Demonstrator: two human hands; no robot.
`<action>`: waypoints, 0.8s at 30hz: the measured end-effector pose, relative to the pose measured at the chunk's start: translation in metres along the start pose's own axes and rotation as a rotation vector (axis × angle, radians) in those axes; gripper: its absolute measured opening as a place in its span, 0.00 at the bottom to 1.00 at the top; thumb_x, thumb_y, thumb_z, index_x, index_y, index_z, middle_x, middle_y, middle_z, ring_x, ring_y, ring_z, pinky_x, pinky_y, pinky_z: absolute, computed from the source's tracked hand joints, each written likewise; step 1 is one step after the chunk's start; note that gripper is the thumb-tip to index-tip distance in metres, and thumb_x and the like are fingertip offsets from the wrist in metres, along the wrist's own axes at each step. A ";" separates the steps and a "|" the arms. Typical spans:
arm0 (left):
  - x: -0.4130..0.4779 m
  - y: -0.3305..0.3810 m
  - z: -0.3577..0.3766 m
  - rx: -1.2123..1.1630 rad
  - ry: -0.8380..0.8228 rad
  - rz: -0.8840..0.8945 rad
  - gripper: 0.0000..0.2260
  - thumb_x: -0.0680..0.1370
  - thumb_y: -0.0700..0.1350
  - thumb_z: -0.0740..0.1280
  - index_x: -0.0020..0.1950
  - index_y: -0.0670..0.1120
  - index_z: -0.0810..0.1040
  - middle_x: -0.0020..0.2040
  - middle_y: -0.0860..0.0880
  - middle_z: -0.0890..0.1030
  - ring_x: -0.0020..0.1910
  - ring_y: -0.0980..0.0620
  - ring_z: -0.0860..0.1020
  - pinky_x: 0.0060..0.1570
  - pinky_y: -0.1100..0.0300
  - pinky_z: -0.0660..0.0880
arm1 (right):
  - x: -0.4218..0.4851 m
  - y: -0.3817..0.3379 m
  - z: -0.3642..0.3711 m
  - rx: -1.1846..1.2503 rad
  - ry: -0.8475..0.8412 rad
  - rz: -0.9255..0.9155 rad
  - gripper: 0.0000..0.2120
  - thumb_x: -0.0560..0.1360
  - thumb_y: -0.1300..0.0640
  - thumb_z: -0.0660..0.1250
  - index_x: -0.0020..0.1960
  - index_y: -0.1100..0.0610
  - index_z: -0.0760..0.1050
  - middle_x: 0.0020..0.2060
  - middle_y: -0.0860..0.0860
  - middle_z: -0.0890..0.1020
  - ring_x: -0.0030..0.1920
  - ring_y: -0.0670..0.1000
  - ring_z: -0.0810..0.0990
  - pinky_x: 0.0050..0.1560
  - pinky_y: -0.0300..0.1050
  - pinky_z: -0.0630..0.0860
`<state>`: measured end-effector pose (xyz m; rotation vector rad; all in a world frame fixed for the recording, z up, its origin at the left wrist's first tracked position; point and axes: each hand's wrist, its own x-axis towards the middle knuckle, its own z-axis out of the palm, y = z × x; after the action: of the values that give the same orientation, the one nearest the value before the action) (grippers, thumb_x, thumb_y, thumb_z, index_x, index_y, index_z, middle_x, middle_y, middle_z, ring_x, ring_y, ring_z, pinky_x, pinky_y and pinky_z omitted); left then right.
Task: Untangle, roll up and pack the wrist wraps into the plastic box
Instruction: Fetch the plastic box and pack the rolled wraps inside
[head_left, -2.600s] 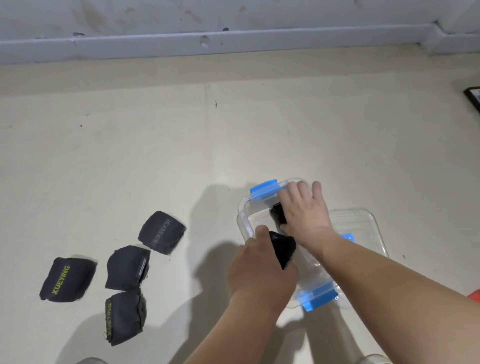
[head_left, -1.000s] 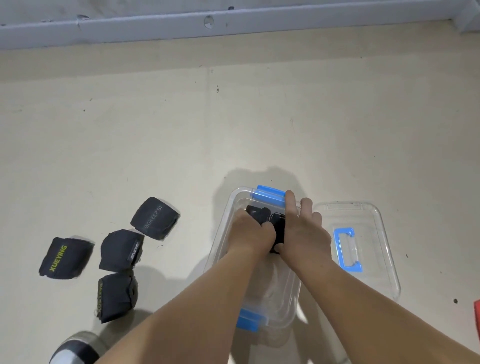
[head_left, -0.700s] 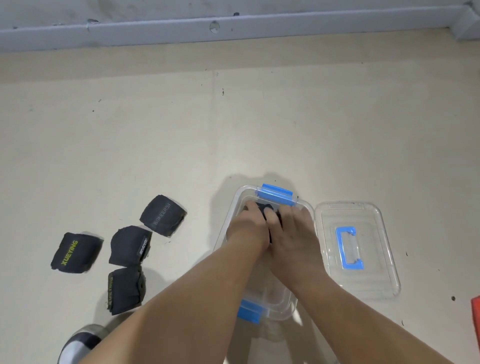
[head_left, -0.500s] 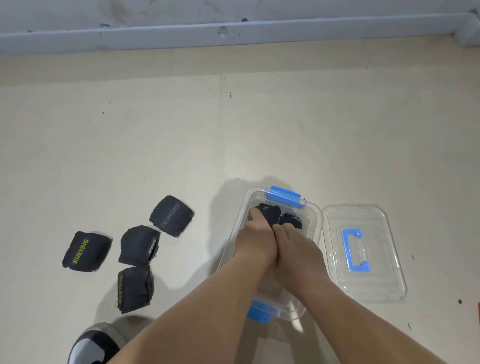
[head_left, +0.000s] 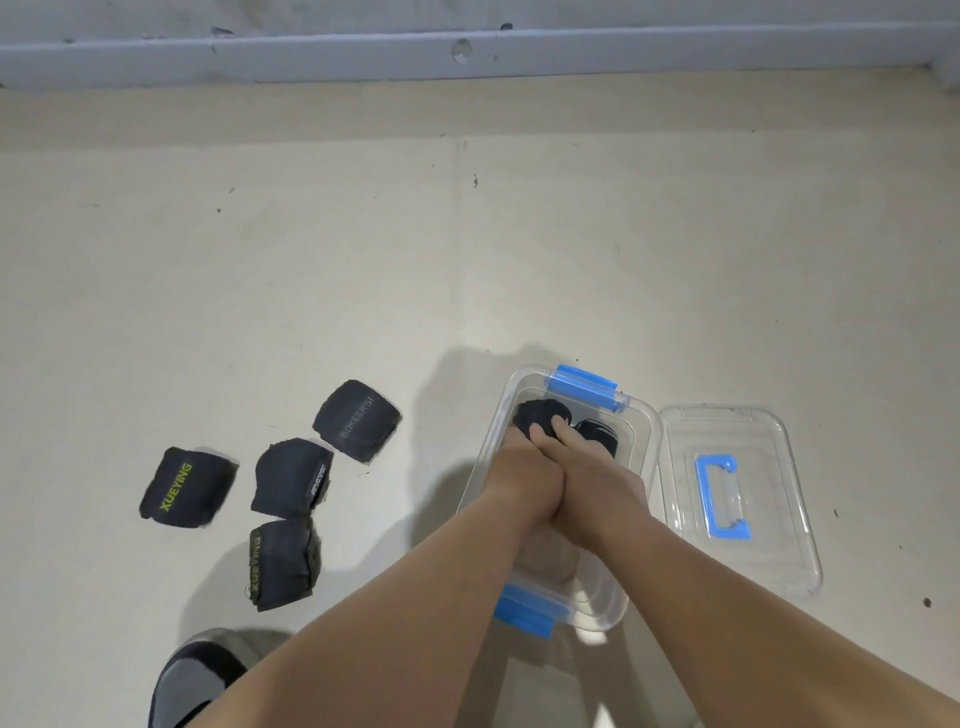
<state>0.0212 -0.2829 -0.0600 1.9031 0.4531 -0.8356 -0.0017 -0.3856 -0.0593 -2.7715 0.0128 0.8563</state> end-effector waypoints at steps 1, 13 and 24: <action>-0.007 0.004 -0.004 -0.023 -0.014 0.019 0.17 0.78 0.41 0.63 0.67 0.45 0.76 0.60 0.43 0.83 0.60 0.41 0.82 0.63 0.46 0.80 | 0.002 -0.001 0.001 0.100 0.086 0.015 0.26 0.80 0.50 0.66 0.76 0.39 0.65 0.73 0.42 0.69 0.68 0.50 0.74 0.57 0.45 0.78; -0.054 -0.102 -0.179 0.039 0.630 -0.060 0.06 0.78 0.41 0.61 0.46 0.47 0.77 0.47 0.47 0.81 0.42 0.46 0.77 0.42 0.54 0.75 | 0.017 -0.155 -0.003 0.305 0.164 -0.237 0.15 0.80 0.54 0.58 0.66 0.49 0.74 0.60 0.48 0.78 0.59 0.53 0.81 0.56 0.53 0.78; -0.048 -0.198 -0.188 0.163 0.388 -0.360 0.29 0.76 0.58 0.71 0.71 0.49 0.65 0.64 0.47 0.77 0.59 0.41 0.79 0.59 0.46 0.79 | 0.106 -0.241 0.010 0.944 -0.146 0.553 0.44 0.69 0.35 0.72 0.77 0.51 0.61 0.70 0.56 0.69 0.56 0.64 0.76 0.52 0.61 0.82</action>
<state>-0.0689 -0.0229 -0.0959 2.1796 1.0139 -0.7448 0.0997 -0.1424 -0.0725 -1.8101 0.9293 0.8523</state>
